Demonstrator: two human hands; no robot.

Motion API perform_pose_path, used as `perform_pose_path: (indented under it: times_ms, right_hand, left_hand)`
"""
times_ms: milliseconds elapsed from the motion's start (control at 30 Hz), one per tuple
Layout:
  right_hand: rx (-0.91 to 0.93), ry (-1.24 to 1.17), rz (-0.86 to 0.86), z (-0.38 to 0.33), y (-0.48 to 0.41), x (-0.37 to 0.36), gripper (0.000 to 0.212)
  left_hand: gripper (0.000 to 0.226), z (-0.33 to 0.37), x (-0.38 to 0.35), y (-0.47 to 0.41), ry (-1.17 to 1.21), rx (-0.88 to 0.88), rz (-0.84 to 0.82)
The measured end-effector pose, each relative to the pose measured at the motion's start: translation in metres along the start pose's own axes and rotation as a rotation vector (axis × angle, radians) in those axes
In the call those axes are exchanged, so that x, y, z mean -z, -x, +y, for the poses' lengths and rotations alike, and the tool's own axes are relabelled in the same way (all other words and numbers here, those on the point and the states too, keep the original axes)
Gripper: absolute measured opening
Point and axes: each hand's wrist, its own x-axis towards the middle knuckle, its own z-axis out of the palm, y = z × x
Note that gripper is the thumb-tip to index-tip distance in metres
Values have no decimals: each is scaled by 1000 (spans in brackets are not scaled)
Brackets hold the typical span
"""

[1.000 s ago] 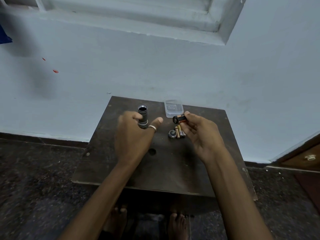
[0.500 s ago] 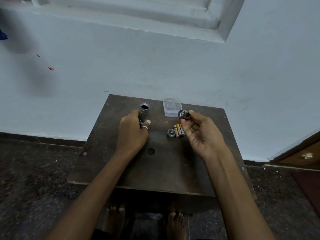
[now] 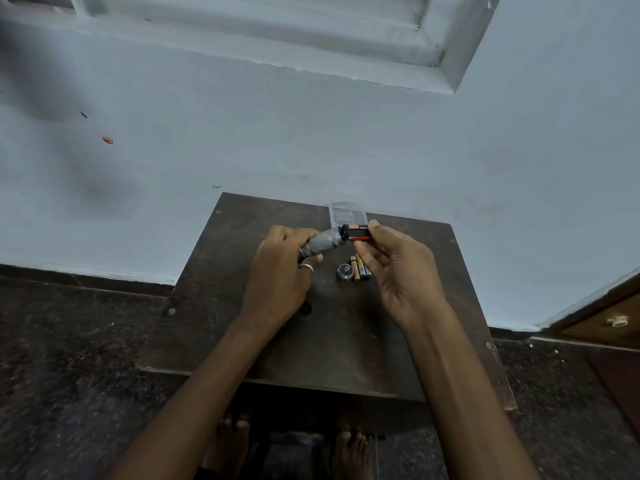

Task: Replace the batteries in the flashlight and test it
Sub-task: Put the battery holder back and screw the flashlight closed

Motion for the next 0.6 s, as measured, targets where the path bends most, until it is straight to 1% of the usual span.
perform_pose_path:
  times_ms: [200, 300, 500, 600]
  right_hand:
    - [169, 229, 57, 5, -3, 0, 22]
    - [222, 314, 62, 7, -2, 0, 27]
    - [279, 427, 78, 9, -4, -1, 23]
    - [323, 527, 71, 10, -7, 2, 21]
  left_hand:
    - [34, -3, -1, 0, -23, -6, 4]
    - [35, -3, -1, 0, -30, -3, 1]
    - [35, -3, -2, 0, -37, 4, -3]
    - [34, -3, -2, -1, -32, 10, -5]
